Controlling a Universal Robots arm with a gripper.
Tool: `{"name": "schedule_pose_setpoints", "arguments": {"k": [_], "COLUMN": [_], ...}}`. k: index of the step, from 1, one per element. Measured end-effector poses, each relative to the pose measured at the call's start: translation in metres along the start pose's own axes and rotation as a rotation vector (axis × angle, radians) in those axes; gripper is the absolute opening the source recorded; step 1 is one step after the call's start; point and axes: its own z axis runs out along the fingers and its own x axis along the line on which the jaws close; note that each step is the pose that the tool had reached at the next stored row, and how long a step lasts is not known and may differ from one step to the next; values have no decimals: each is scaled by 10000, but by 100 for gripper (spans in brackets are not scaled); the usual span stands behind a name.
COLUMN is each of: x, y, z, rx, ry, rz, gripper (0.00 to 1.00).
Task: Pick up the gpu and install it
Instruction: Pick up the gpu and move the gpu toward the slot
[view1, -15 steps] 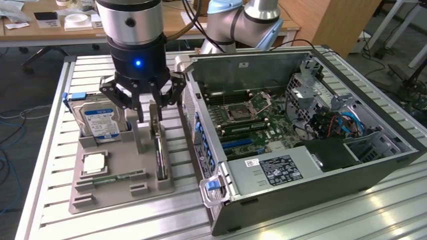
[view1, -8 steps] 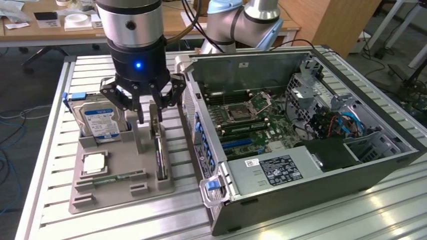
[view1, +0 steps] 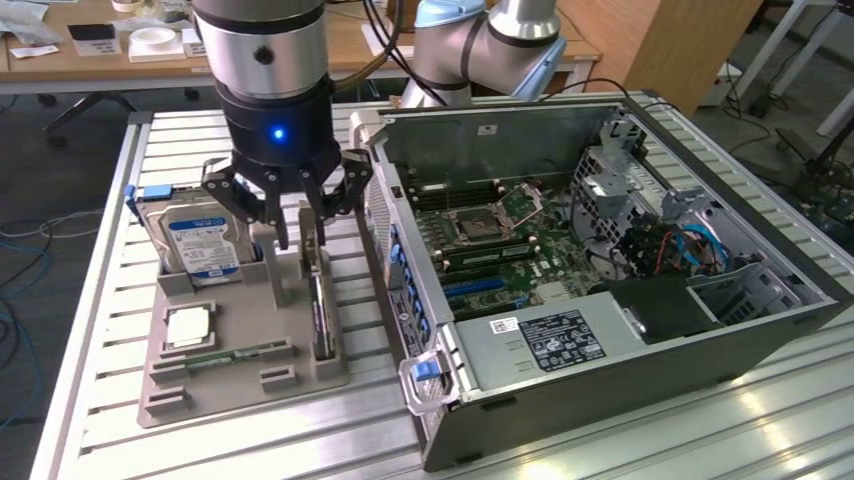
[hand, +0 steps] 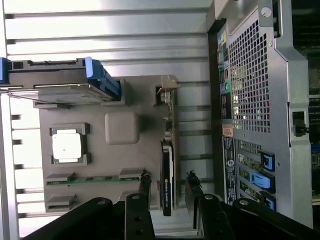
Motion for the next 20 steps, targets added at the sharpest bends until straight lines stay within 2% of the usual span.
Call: {"name": "schedule_pose_setpoints", "arguments": {"k": [20], "x": [6], "y": [-17], "z": [290], "rx": [-1], "ry": [2], "rz": [-41], "gripper": [42]}}
